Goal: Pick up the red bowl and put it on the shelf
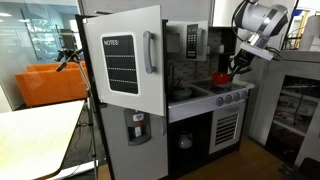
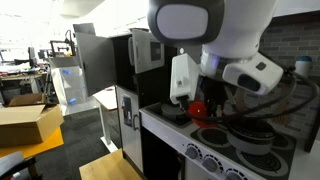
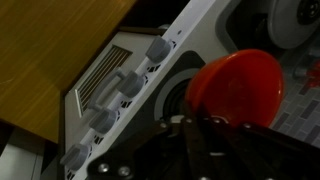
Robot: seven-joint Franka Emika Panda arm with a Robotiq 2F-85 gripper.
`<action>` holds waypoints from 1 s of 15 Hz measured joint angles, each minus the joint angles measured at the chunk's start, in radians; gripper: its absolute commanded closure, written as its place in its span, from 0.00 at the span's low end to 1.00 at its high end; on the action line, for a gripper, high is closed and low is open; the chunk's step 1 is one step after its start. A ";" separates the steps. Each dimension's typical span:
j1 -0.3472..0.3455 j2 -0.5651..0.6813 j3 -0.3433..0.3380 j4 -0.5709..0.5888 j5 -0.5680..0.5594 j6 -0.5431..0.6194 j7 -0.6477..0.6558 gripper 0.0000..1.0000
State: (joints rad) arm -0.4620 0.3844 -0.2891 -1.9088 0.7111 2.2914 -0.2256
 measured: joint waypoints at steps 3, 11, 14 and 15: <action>-0.010 -0.120 -0.038 -0.049 -0.062 -0.077 0.010 0.98; -0.010 -0.327 -0.076 -0.129 -0.105 -0.109 0.051 0.98; 0.000 -0.334 -0.076 -0.110 -0.104 -0.102 0.069 0.98; 0.005 -0.334 -0.076 -0.099 -0.104 -0.096 0.077 0.98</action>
State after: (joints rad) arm -0.4572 0.0506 -0.3647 -2.0074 0.6066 2.1956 -0.1490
